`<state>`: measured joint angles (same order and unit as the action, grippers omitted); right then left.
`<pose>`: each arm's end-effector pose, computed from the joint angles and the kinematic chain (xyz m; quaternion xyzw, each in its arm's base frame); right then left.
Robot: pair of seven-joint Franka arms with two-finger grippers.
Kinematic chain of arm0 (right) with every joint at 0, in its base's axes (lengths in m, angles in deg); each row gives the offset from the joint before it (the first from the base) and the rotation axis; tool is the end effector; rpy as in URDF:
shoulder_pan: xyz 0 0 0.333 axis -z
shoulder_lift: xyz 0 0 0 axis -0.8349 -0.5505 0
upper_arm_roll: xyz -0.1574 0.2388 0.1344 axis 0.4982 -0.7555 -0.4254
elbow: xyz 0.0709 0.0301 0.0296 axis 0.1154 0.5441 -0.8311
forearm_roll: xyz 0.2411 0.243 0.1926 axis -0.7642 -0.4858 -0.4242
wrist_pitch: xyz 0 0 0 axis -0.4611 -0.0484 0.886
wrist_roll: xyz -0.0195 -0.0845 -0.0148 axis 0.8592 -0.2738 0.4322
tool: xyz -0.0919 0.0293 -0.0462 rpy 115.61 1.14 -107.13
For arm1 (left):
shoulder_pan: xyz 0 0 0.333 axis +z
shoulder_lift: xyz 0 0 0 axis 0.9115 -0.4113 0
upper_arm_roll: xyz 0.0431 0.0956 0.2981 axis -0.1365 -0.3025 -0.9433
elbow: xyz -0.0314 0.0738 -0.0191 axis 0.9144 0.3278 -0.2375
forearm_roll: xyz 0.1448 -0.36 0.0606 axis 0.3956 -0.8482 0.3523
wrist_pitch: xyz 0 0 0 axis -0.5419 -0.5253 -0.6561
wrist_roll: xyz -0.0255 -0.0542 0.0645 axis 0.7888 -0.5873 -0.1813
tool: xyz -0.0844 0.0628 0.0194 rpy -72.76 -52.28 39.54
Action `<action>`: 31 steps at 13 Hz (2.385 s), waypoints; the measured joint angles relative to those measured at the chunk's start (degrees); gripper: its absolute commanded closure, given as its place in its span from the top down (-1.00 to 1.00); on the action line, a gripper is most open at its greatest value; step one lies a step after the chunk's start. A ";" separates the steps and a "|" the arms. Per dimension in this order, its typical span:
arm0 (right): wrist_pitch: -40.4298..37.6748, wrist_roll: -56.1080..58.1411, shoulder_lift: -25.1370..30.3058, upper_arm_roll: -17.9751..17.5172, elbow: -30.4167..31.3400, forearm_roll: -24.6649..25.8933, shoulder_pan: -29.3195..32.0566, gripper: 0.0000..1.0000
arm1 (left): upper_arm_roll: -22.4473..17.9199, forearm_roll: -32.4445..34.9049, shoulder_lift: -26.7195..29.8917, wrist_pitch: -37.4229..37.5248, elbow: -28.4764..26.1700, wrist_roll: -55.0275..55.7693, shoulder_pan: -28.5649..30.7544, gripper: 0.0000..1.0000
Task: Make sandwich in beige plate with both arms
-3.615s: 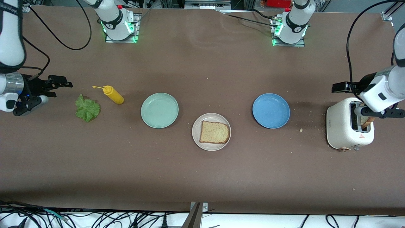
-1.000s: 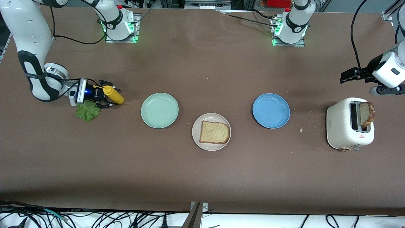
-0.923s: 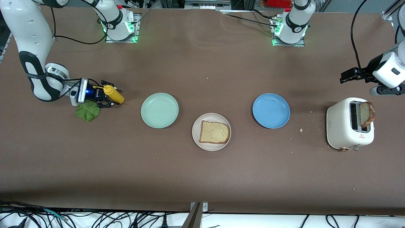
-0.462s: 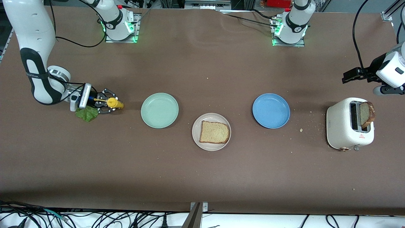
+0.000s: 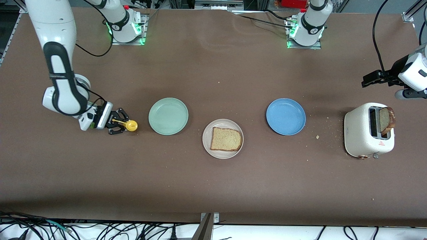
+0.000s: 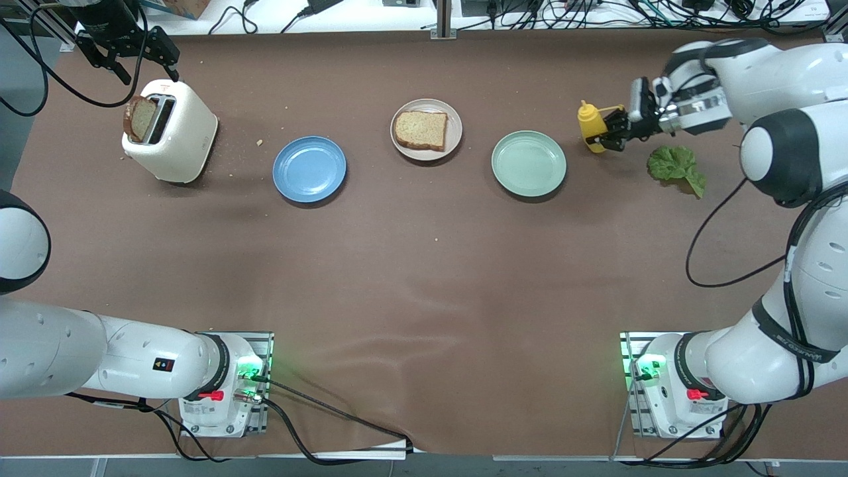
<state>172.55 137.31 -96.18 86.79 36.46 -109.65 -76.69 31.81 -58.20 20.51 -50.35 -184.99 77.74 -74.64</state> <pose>0.5751 0.0284 0.1708 -0.7538 -0.5554 -0.2585 0.2378 0.5365 0.0492 0.5361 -0.9960 -0.0369 0.0810 0.0026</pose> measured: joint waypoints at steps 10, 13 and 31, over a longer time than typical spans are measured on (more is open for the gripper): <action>3.08 -61.83 2.96 1.23 -16.15 54.43 -17.54 -1.00 | 0.00 0.00 0.01 0.00 0.00 0.00 0.00 1.00; -1.35 -76.80 2.62 1.20 -20.59 65.99 -21.85 -1.00 | 0.00 0.00 0.01 0.10 0.01 0.02 0.00 1.00; -15.36 -115.66 -17.49 1.16 -39.60 97.42 -41.22 -1.00 | -0.12 3.51 -2.99 -2.47 0.35 -5.11 4.78 1.00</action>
<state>157.19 21.64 -113.67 87.94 -3.14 -12.23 -117.91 31.69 -54.69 17.52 -52.82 -184.64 72.62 -69.86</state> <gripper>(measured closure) 0.789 0.000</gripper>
